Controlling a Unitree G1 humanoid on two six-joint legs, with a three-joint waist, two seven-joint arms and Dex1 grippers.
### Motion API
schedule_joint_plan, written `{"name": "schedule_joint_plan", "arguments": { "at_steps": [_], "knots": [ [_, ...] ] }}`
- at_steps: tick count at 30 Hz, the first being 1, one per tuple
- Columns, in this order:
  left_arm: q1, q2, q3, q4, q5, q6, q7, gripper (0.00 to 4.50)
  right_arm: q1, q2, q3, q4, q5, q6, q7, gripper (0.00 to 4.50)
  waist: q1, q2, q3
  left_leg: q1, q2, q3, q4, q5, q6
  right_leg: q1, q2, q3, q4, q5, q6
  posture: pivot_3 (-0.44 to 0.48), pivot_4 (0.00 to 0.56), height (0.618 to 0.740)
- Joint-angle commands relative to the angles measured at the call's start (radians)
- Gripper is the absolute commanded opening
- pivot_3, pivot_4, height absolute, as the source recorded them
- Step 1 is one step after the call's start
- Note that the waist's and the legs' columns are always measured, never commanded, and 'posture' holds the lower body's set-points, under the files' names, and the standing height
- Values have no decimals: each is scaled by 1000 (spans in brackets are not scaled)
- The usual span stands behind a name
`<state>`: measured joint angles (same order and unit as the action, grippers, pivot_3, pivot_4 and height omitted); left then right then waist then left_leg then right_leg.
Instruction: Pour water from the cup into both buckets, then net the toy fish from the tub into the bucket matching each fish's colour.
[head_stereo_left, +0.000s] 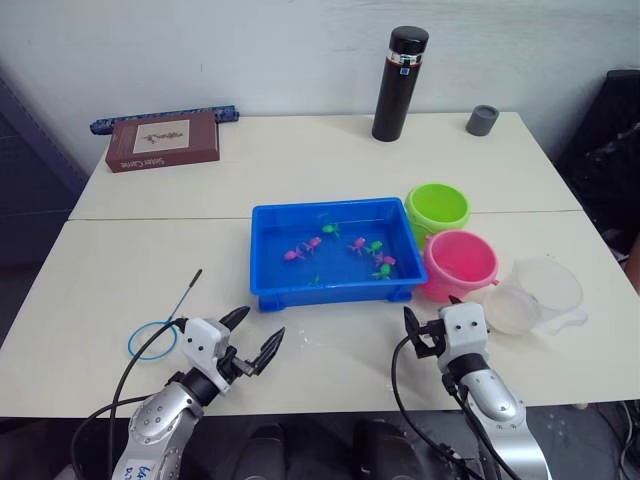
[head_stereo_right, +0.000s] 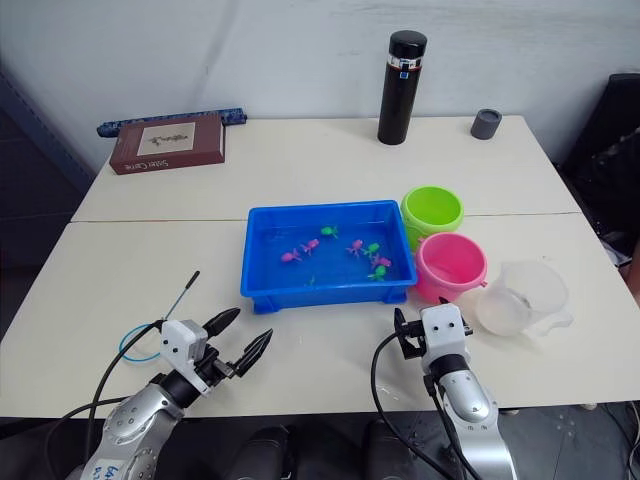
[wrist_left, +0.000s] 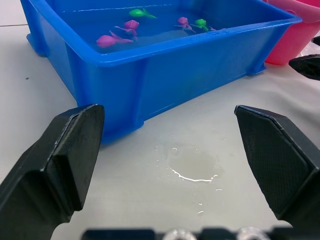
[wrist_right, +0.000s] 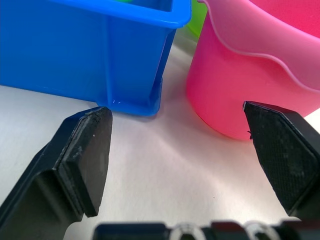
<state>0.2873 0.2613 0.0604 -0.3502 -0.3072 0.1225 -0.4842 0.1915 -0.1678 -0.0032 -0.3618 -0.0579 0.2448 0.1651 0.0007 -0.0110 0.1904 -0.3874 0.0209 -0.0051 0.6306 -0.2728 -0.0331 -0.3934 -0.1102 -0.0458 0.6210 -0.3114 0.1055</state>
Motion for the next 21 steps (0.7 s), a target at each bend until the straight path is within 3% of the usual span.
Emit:
{"name": "schedule_joint_plan", "arguments": {
  "at_steps": [1, 21],
  "knots": [
    [6, 8, 5, -42, -3, -2, 7, 4500, -2, -3, 1, -16, 9, -17, 3, 4436, 0, 0, 0, 0, 0, 0, 0, 0, 0, 0, 0, 0, 0, 0, 0, 0, 150, 740],
    [-17, 27, -6, -47, -8, 12, 1, 4500, 1, -3, 0, -25, 2, -10, -5, 4436, 0, 0, 0, 0, 0, 0, 0, 0, 0, 0, 0, 0, 0, 0, 0, 0, 150, 740]
  ]
}}
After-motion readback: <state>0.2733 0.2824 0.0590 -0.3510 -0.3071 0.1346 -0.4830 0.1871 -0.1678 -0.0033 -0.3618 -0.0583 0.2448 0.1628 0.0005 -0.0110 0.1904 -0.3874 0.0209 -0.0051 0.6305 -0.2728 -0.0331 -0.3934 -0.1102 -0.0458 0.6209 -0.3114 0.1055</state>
